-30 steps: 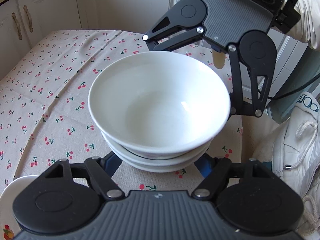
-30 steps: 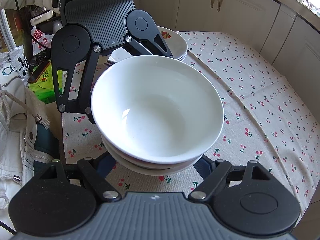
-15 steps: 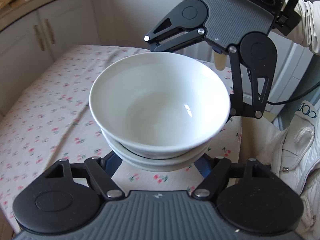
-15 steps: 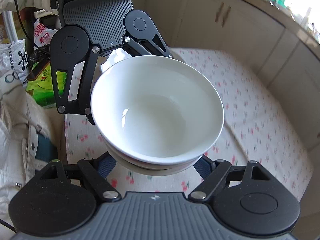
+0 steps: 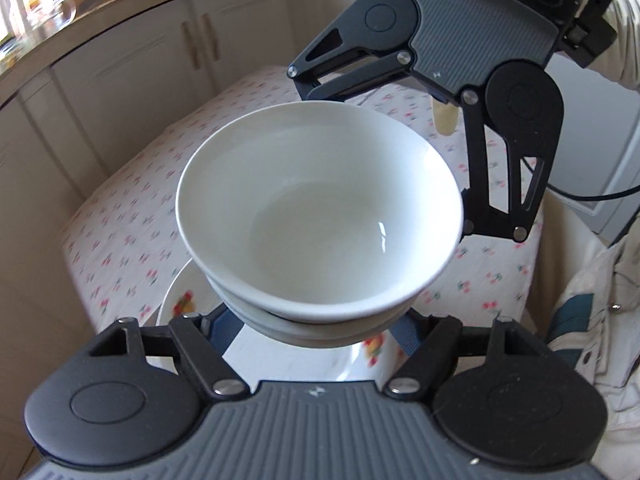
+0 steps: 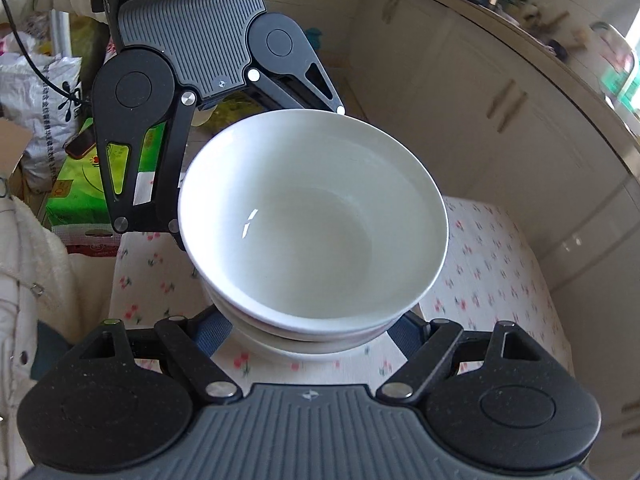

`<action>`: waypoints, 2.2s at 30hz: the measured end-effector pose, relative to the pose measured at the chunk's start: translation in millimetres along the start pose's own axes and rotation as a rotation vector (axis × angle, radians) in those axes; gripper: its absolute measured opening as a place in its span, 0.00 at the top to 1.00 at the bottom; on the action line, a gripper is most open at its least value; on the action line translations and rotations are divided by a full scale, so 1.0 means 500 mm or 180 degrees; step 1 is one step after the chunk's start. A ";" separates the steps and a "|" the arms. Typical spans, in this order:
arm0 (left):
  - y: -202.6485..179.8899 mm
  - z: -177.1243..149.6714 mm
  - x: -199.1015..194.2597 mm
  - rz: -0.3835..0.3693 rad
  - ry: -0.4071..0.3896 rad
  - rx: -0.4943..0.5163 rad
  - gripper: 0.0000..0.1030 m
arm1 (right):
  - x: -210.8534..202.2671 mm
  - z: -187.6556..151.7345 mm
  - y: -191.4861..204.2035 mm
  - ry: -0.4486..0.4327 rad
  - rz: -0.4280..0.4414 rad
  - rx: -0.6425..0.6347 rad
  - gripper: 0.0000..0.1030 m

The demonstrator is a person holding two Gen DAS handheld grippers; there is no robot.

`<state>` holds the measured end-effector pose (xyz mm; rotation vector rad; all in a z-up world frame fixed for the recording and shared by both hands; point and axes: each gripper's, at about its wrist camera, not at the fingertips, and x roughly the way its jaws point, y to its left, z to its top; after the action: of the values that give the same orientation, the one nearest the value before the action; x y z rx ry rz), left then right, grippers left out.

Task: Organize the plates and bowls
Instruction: 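Lift the bowl stack with both tools and lower it onto the plate stack, then open both tools and withdraw them from the bowl stack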

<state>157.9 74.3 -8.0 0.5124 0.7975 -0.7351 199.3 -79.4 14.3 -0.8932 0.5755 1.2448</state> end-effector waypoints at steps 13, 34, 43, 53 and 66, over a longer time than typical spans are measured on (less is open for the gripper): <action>0.046 -0.046 0.042 0.0019 0.0097 -0.0154 0.26 | 0.104 0.027 -0.032 0.0163 0.0150 0.0076 0.16; 0.078 -0.052 0.061 -0.0155 0.0074 -0.0348 0.26 | 0.145 0.017 -0.071 0.0239 0.0297 0.0340 0.16; 0.087 -0.060 0.066 -0.0192 0.0015 -0.0385 0.25 | 0.140 0.008 -0.080 0.0203 0.0333 0.0447 0.16; 0.064 -0.082 0.042 0.0099 -0.0031 -0.0431 0.10 | 0.120 -0.006 -0.054 0.0193 0.0110 0.0460 0.03; -0.039 -0.121 -0.078 0.1077 -0.0797 -0.1355 0.01 | 0.014 -0.045 0.002 0.0190 -0.1086 0.1807 0.00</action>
<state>97.3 116.8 -16.6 0.1575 0.5893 -0.2936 202.0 -94.2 -3.7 -0.5184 0.7406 0.6911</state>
